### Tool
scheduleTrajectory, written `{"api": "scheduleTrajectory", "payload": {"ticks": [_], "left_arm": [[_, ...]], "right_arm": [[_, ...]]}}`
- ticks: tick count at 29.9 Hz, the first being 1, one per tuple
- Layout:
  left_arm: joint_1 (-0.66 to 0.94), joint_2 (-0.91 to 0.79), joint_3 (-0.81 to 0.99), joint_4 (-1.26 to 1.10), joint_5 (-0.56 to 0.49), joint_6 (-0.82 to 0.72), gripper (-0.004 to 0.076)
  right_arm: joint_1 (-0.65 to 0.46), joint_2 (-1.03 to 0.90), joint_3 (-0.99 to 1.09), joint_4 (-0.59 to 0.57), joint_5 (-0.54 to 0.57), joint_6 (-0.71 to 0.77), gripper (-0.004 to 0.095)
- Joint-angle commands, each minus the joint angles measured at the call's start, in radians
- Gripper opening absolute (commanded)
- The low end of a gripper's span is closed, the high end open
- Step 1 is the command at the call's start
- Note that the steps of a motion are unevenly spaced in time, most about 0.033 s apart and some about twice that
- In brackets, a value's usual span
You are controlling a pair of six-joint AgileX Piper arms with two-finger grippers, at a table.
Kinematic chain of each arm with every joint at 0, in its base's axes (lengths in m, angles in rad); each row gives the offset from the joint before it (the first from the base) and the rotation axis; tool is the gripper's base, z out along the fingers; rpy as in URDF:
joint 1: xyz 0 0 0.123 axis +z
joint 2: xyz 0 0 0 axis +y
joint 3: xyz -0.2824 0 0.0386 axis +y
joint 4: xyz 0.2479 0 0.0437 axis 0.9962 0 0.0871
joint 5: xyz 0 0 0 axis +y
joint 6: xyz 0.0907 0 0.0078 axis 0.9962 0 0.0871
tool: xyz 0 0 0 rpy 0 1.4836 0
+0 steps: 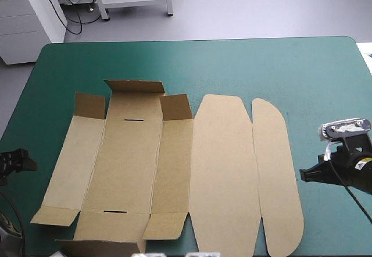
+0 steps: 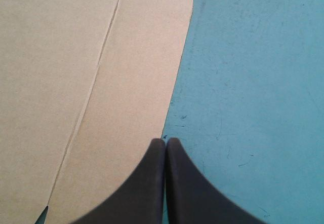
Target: Fold the box
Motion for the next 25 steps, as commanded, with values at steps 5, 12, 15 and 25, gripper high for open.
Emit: {"api": "scheduleTrajectory", "payload": {"ticks": [5,12,15,25], "left_arm": [[-0.002,-0.03,0.085,-0.034,0.079,0.12,0.0617],[-0.002,-0.033,0.123,-0.036,0.079,0.165,0.0615],[-0.002,-0.033,0.147,-0.041,0.079,0.19,0.0614],[-0.072,-0.033,0.204,-0.127,0.079,0.268,0.0594]], "right_arm": [[-0.006,-0.006,-0.025,0.007,-0.05,-0.012,-0.0019],[-0.006,-0.006,-0.025,0.007,-0.054,-0.012,-0.0019],[-0.006,-0.006,-0.025,0.007,-0.054,-0.014,-0.0019],[-0.006,-0.006,-0.025,0.007,-0.054,-0.018,-0.0019]]}}
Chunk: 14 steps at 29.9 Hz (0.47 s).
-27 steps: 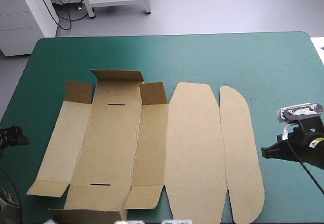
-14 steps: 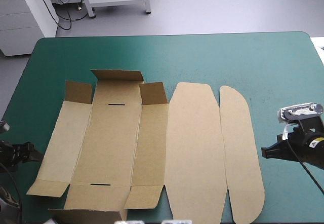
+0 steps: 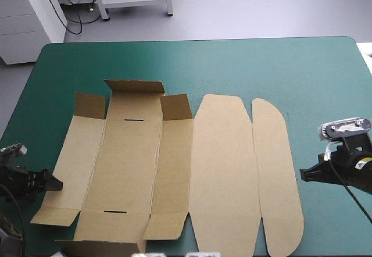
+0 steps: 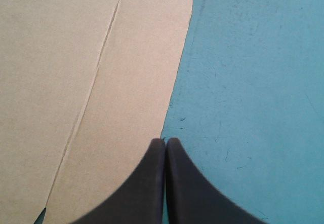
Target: Fold the box
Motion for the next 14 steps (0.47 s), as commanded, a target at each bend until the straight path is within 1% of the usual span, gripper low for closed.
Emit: {"api": "scheduleTrajectory", "payload": {"ticks": [1,7,14], "left_arm": [[-0.04,-0.033,-0.014,-0.076,0.096,0.009,0.0584],[-0.086,-0.033,-0.014,-0.108,0.096,0.009,0.0524],[-0.091,-0.033,0.009,-0.092,0.096,0.002,0.0521]], "right_arm": [[-0.006,-0.006,-0.025,0.007,-0.047,-0.01,-0.0019],[-0.004,-0.006,-0.025,0.007,-0.047,-0.01,-0.0019],[-0.004,-0.006,-0.025,0.007,-0.047,-0.018,-0.0019]]}}
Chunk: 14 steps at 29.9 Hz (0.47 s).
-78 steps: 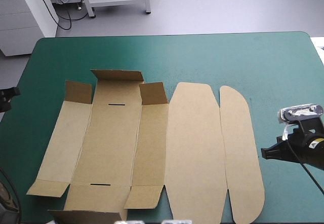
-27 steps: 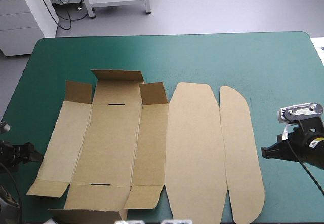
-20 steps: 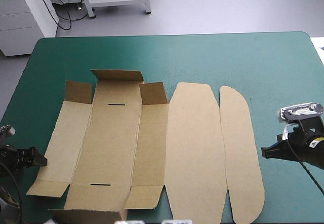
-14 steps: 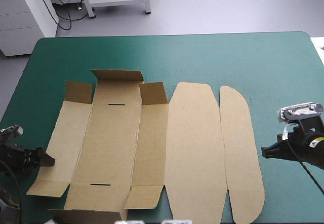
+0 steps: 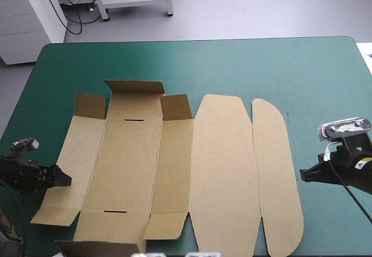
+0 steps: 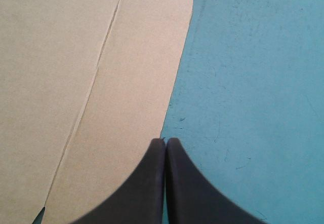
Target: Fold the box
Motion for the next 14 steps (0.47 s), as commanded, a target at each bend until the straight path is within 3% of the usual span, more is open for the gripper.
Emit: {"api": "scheduleTrajectory", "payload": {"ticks": [1,14], "left_arm": [[-0.005,-0.031,-0.003,-0.033,0.1,-0.005,0.0521],[-0.104,-0.031,0.067,-0.101,0.1,-0.008,0.0521]], "right_arm": [[-0.004,-0.006,-0.025,0.007,-0.047,-0.011,-0.0019],[-0.004,-0.006,-0.025,0.009,-0.047,-0.011,-0.002]]}}
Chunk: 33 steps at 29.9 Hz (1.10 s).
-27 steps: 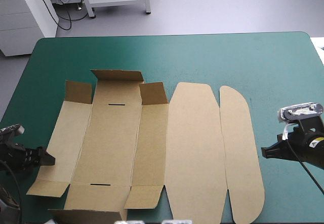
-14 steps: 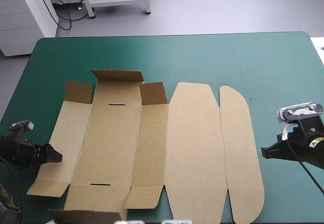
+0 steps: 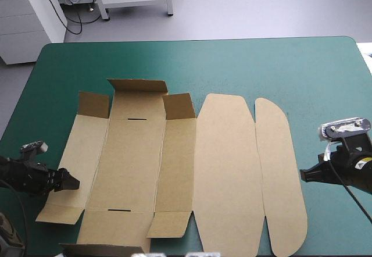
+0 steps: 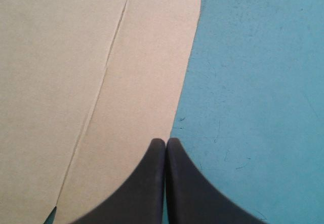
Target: Fold the box
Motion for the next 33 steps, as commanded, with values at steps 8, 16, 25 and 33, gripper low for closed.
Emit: {"api": "scheduleTrajectory", "payload": {"ticks": [8,16,25,33], "left_arm": [[-0.104,-0.017,0.003,-0.186,0.118,-0.005,0.0487],[-0.104,-0.017,0.003,-0.299,0.118,-0.001,0.0451],[-0.128,-0.017,0.003,-0.346,0.119,-0.001,0.0451],[-0.242,-0.017,0.003,-0.296,0.119,-0.001,0.0418]], "right_arm": [[-0.004,-0.006,-0.025,0.009,-0.05,-0.008,-0.0019],[-0.004,-0.006,-0.025,0.009,-0.05,-0.008,-0.002],[-0.004,-0.006,-0.025,0.014,-0.05,-0.008,-0.0019],[-0.004,-0.006,-0.025,0.014,-0.05,-0.01,-0.0019]]}}
